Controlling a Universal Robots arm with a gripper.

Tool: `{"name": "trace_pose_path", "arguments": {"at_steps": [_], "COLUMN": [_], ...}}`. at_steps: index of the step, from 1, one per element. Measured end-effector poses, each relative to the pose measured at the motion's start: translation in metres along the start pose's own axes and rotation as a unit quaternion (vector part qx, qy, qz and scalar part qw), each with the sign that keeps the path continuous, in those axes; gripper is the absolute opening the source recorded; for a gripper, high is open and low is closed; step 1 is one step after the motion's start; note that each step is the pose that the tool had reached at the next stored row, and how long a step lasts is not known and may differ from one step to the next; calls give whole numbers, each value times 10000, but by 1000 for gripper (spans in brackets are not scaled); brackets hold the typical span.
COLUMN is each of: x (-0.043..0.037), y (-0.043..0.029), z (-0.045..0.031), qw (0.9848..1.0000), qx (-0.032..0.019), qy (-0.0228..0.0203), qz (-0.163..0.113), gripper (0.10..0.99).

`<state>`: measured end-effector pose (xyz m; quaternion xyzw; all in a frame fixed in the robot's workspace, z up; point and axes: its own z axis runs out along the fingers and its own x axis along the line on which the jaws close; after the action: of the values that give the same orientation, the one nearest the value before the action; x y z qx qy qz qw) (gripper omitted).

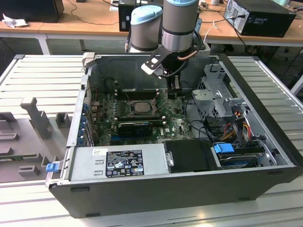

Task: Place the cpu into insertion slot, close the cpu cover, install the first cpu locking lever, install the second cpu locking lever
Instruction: 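Close the cpu cover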

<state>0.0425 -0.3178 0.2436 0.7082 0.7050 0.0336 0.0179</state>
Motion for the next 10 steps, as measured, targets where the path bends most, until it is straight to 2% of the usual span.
{"name": "trace_pose_path", "arguments": {"at_steps": [10], "x": [0], "y": [-20], "z": [-2], "qw": [10000], "qx": [0], "qy": [0], "qz": [0], "gripper": [106]}}
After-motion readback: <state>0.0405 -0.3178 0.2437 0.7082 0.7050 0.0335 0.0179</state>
